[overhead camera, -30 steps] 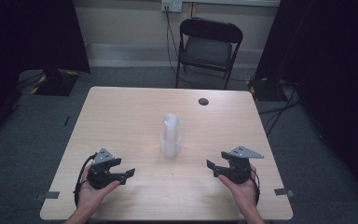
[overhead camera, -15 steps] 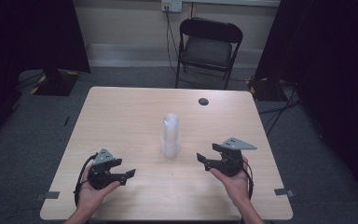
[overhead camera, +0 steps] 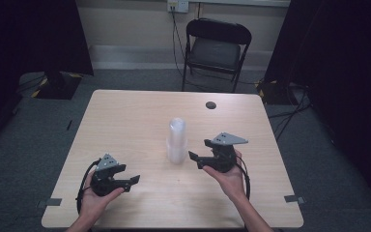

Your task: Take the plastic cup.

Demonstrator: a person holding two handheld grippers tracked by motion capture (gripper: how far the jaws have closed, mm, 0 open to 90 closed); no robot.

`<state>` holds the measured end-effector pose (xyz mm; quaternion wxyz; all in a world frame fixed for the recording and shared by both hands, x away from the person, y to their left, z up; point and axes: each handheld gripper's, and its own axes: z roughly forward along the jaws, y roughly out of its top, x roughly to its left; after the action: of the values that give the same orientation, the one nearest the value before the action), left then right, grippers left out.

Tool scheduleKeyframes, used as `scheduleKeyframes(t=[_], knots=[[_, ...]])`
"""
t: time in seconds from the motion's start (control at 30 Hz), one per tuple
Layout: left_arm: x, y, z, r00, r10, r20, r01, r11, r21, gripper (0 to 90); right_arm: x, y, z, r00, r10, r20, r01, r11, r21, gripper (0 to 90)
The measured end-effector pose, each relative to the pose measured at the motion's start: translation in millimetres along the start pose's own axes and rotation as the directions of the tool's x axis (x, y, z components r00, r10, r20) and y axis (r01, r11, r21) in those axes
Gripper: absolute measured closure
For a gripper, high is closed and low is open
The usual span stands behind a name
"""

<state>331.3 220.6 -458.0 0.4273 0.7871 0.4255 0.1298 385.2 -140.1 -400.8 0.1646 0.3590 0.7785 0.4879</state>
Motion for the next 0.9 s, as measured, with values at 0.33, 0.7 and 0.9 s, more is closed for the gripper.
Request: scheduleKeyframes(t=[0.33, 0.7, 0.9], knots=[[0.8, 0.1, -0.9, 1.0000, 0.006, -0.001, -0.006, 1.0000, 0.000, 27.1, 1.8, 20.8, 31.2, 0.9996, -0.023, -0.019, 0.023, 1.000, 0.001, 15.5], [-0.1, 0.2, -0.5, 1.0000, 0.007, -0.002, -0.007, 1.0000, 0.002, 27.1, 4.2, 23.4, 55.5, 0.9982, -0.041, -0.044, 0.043, 0.998, 0.039, 16.3], [0.0, 0.3, -0.3, 0.9999, 0.011, -0.004, -0.011, 0.9999, 0.002, 27.1, 4.5, 26.4, 65.5, 0.9981, -0.051, -0.035, 0.052, 0.998, 0.040, 16.3]])
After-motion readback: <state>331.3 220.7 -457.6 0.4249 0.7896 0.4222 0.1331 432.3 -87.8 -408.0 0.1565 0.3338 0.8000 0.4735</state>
